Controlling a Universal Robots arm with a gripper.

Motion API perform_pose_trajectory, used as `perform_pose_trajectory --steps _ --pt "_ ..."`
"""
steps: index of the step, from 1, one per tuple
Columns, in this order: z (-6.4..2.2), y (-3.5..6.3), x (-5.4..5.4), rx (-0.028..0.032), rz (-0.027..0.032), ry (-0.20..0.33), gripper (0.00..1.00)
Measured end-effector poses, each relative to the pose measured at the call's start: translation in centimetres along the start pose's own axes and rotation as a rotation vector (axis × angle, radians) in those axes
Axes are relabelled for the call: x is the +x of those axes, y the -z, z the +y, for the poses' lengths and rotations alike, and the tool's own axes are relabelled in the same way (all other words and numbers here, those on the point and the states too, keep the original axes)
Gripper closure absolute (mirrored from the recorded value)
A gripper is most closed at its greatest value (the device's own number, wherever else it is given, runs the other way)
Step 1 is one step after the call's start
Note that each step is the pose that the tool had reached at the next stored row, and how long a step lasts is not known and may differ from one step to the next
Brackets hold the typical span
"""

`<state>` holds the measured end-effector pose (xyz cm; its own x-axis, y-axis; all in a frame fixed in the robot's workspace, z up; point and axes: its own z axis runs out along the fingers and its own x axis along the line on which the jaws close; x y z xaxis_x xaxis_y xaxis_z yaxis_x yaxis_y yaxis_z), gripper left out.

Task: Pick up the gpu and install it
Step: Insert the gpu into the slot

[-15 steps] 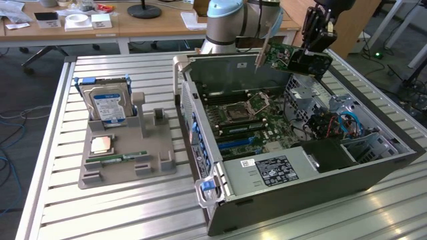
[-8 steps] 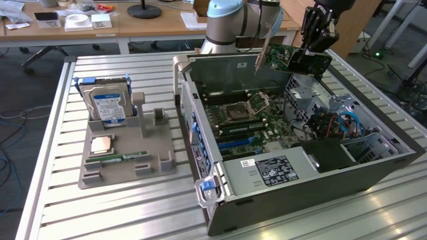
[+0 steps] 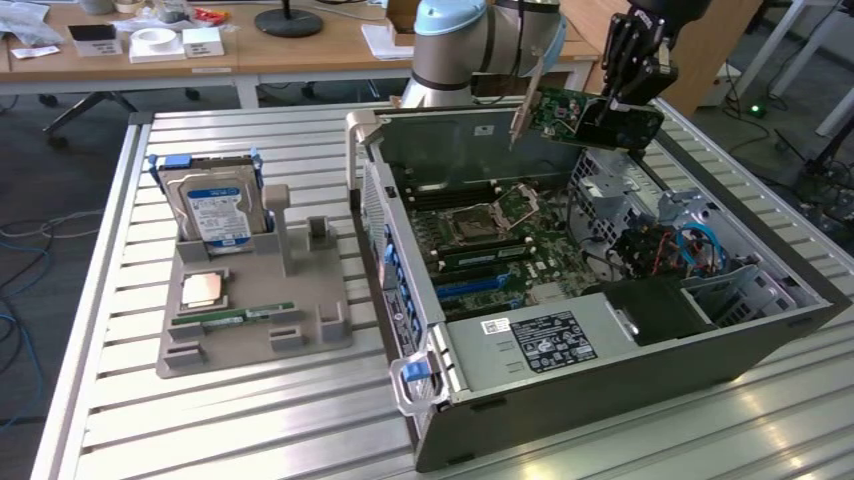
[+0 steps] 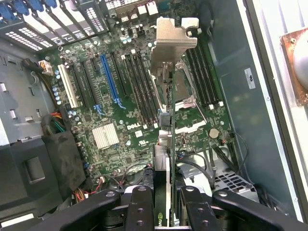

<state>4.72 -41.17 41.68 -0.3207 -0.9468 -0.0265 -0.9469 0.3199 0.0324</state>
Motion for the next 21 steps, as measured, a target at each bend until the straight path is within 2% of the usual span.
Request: perform_pose_trajectory --steps 8,13,21 --pt "0.0 0.0 0.0 -0.0003 0.0005 0.014 0.74" --pt "0.0 -0.02 0.0 -0.0019 0.0024 0.075 0.74" --pt "0.0 -0.09 0.0 -0.0053 0.0065 0.202 0.74"
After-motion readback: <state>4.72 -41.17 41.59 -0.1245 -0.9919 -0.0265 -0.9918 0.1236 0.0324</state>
